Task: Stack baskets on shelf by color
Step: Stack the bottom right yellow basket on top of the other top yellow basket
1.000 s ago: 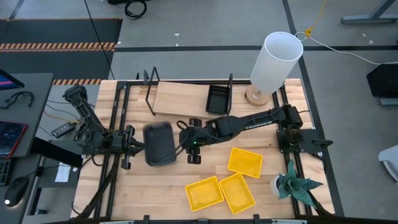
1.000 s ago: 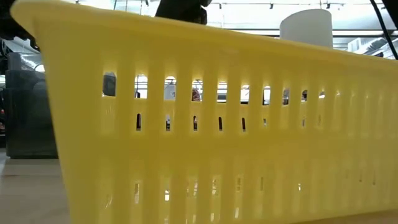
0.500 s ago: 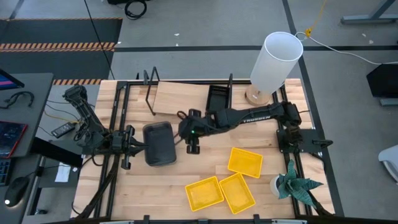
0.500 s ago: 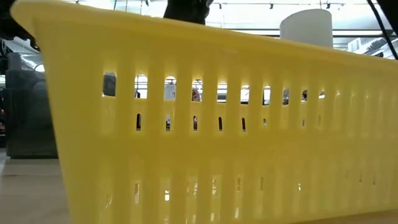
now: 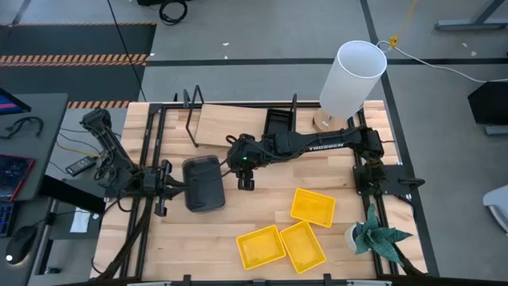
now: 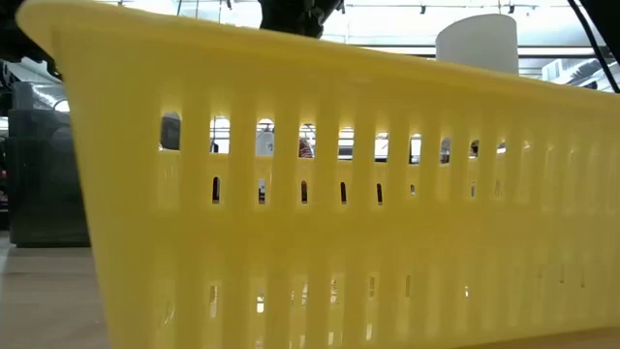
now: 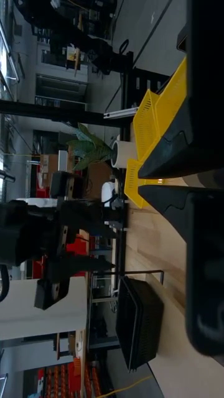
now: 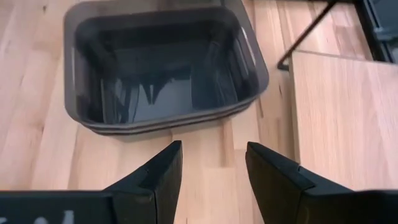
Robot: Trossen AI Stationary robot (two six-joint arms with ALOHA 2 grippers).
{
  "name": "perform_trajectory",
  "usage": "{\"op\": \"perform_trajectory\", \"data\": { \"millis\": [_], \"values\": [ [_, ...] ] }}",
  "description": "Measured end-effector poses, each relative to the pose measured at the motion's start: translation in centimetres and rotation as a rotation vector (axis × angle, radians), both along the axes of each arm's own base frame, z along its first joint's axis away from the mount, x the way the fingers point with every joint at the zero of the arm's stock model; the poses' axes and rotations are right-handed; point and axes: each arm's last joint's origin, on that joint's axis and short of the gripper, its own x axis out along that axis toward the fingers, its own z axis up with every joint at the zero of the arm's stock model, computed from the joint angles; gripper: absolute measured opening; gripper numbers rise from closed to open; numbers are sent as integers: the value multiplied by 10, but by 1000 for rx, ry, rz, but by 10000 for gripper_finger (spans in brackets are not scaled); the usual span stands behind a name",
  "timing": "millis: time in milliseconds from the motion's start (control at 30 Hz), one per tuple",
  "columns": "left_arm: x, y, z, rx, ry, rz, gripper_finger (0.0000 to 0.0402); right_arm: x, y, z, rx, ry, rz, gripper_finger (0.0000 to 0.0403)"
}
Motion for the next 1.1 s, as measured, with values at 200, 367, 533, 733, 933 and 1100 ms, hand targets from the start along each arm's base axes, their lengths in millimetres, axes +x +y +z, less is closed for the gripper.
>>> {"op": "perform_trajectory", "data": {
  "millis": [200,367,533,733,933,1100],
  "values": [
    [0,0,0,0,0,0,31,7,22,6,36,-102,114,182],
    [0,0,0,1,0,0,26,9,43,8,68,-157,214,182],
    [0,0,0,0,0,0,30,8,75,-8,120,-163,291,182],
    [0,0,0,0,0,0,36,1,110,-20,134,-176,275,182],
    [0,0,0,0,0,0,29,-4,131,-17,109,-225,221,182],
    [0,0,0,1,1,0,25,-13,133,-18,95,-149,221,182]
  ]
}}
